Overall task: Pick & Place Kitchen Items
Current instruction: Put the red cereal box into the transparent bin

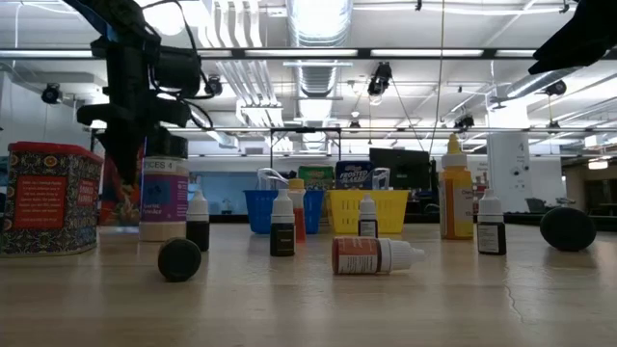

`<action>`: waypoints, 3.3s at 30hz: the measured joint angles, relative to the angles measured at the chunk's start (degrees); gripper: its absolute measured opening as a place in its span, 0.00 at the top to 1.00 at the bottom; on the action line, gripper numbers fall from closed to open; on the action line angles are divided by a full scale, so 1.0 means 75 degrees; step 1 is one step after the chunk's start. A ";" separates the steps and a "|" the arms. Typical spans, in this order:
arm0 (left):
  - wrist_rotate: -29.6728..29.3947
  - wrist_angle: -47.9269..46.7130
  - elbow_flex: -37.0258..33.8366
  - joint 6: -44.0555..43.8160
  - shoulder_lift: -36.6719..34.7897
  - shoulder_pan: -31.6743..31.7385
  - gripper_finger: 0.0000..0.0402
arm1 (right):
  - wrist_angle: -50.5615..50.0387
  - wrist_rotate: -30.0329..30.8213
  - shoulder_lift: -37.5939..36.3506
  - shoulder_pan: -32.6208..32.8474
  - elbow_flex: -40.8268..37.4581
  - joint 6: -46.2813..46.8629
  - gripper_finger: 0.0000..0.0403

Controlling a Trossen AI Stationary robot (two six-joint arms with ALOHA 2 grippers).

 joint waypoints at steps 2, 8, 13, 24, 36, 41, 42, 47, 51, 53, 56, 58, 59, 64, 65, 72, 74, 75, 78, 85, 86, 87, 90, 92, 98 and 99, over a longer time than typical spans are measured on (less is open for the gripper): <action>0.0012 -0.0038 0.0114 -0.0055 0.0000 0.0000 0.58 | 0.0000 -0.0002 0.0000 0.0000 0.0000 -0.0002 0.10; 0.0123 -0.0108 0.0536 -0.0241 -0.0009 0.0000 0.59 | 0.0000 -0.0002 0.0000 0.0000 0.0000 0.0000 0.10; 0.0128 -0.0167 0.1127 -0.0315 -0.0011 0.0000 0.59 | 0.0000 -0.0003 0.0000 0.0000 0.0000 0.0000 0.10; 0.0363 0.1352 0.3107 -0.0226 0.0040 -0.0003 0.59 | 0.0000 -0.0001 -0.0001 0.0002 0.0000 -0.0001 0.10; 0.1023 0.2545 0.4023 0.0387 0.1695 -0.0009 0.59 | 0.0000 -0.0003 0.0000 0.0000 0.0000 0.0000 0.10; 0.1017 0.2666 0.4767 0.0395 0.2700 -0.0009 0.59 | 0.0000 -0.0003 0.0000 0.0000 0.0000 0.0000 0.10; 0.1017 0.2664 0.4931 0.0403 0.2897 -0.0009 0.59 | 0.0000 0.0000 0.0000 0.0000 0.0000 0.0000 0.10; 0.0969 0.2676 0.5663 0.0494 0.3867 -0.0006 0.59 | 0.0000 -0.0002 -0.0001 0.0001 0.0000 -0.0001 0.10; 0.0692 0.2668 0.6007 0.0576 0.4534 -0.0006 0.59 | 0.0000 0.0000 0.0000 0.0002 0.0000 0.0000 0.10; 0.0510 0.2667 0.6072 0.0669 0.4779 -0.0003 0.59 | 0.0000 -0.0001 -0.0001 0.0000 0.0000 0.0000 0.10; 0.0312 0.2726 0.6077 0.0847 0.5049 0.0000 0.59 | 0.0000 -0.0001 0.0000 0.0001 0.0000 0.0000 0.10; 0.0262 0.2803 0.6077 0.0919 0.5187 0.0000 0.59 | 0.0000 -0.0003 0.0000 0.0000 -0.0001 0.0000 0.10; 0.0258 0.2802 0.6077 0.0937 0.5247 -0.0002 0.59 | 0.0000 -0.0001 -0.0001 0.0000 0.0000 0.0002 0.10; 0.0100 0.2865 0.6088 0.1066 0.5654 -0.0009 0.59 | 0.0000 0.0000 -0.0002 0.0000 0.0000 0.0000 0.10; 0.0064 0.2865 0.6088 0.1075 0.5746 -0.0009 0.59 | 0.0000 0.0000 0.0000 0.0000 0.0000 0.0000 0.10; 0.0044 0.2899 0.6088 0.1136 0.6084 -0.0006 0.59 | 0.0000 -0.0002 0.0000 0.0001 -0.0001 0.0002 0.10; 0.0043 0.2975 0.6088 0.1170 0.6128 -0.0009 0.59 | 0.0000 0.0000 0.0000 0.0000 0.0000 0.0000 0.10; 0.0044 0.2999 0.6088 0.1171 0.6133 -0.0009 0.59 | 0.0000 0.0000 0.0000 0.0000 0.0000 0.0003 0.10; 0.0045 0.3078 0.6088 0.1243 0.6144 -0.0030 0.59 | 0.0000 -0.0001 -0.0001 0.0000 -0.0001 0.0003 0.10; 0.0230 0.3134 0.6094 0.1425 0.6140 -0.0093 0.53 | 0.0000 0.0000 0.0000 0.0000 0.0000 0.0000 0.10; 0.0250 0.3135 0.6094 0.1417 0.6140 -0.0094 0.50 | 0.0000 0.0000 -0.0002 0.0002 0.0000 0.0000 0.10; 0.0260 0.3133 0.6094 0.1416 0.6140 -0.0096 0.47 | 0.0000 0.0000 -0.0001 0.0001 0.0000 0.0000 0.10; 0.0259 0.3130 0.6094 0.1416 0.6140 -0.0096 0.40 | 0.0000 -0.0002 0.0000 0.0000 0.0000 -0.0002 0.10; 0.0248 0.3118 0.6097 0.1419 0.6130 -0.0096 0.36 | 0.0000 -0.0003 -0.0003 0.0003 0.0000 0.0000 0.10; -0.0288 0.2432 0.6663 0.1539 0.5836 -0.0099 0.32 | 0.0000 -0.0003 0.0000 0.0002 0.0000 -0.0003 0.10; -0.0403 0.2188 0.6841 0.1501 0.5740 -0.0099 0.32 | 0.0000 -0.0002 0.0000 0.0000 0.0000 -0.0003 0.10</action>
